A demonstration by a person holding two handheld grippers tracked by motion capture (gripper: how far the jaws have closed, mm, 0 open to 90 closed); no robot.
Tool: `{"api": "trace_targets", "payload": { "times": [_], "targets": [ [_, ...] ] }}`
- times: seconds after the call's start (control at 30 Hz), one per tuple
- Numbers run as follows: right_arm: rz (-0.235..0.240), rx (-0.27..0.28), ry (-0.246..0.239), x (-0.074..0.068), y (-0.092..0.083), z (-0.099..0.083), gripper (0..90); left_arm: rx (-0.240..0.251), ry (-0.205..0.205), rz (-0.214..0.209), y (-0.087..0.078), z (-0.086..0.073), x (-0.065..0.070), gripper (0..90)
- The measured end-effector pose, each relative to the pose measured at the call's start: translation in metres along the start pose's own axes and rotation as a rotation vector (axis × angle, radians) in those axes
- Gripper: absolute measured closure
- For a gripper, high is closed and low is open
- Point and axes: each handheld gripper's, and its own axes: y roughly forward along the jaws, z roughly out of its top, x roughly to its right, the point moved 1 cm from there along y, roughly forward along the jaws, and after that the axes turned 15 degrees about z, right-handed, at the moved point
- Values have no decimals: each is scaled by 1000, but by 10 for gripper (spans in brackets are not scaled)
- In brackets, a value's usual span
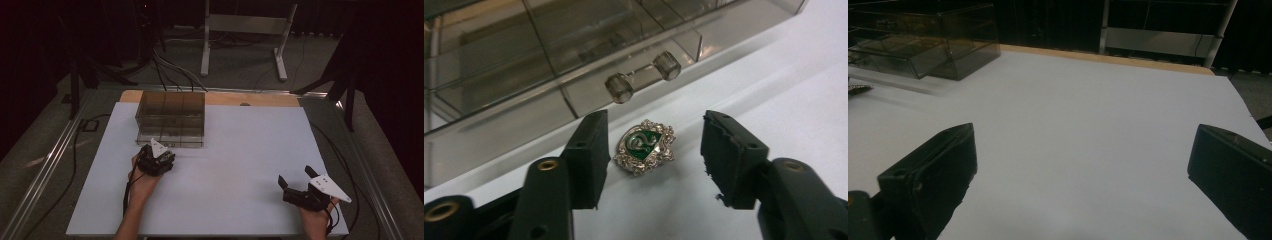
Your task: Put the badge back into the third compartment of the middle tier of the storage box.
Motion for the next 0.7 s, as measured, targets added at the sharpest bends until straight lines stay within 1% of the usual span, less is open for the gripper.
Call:
{"api": "trace_targets", "payload": {
  "times": [0.03, 0.07, 0.13, 0.17, 0.3, 0.33, 0.47, 0.5, 0.57, 0.63, 0.67, 0.7],
  "targets": [
    [0, -1, 0, 0, 0, 0, 0, -4, 0, -10, 2, 0, 0, 542],
    [0, -1, 0, 0, 0, 0, 0, -10, 1, -10, 4, 0, 1, 542],
    [-1, -2, 0, 0, 0, 0, 0, -27, 7, -5, 7, 0, 2, 576],
    [1, 0, 0, 0, 0, 0, 0, -46, 14, 3, 11, 0, 3, 603],
    [0, 1, 1, 1, -1, 0, 0, -53, 15, 18, 12, 1, 4, 645],
    [0, 1, 1, 1, -1, 0, 0, -60, 28, 25, 12, 2, 4, 651],
    [1, -1, 0, 0, 0, 0, 0, -66, 31, 30, 11, 3, 5, 661],
    [2, -1, 0, 0, 0, 0, 0, -68, 24, 28, 11, 3, 4, 667],
    [2, -1, 0, 0, 0, 0, 0, -64, -5, 19, 10, 3, 2, 673],
    [2, -2, 0, 1, 0, 0, 0, -49, -35, 11, 5, 4, -4, 727],
    [2, -2, 0, 1, 0, 0, 0, -49, -35, 11, 5, 4, -4, 739],
    [2, -3, 1, 1, 0, 0, 0, -46, -45, 10, 4, 4, -5, 755]
  ]
}}
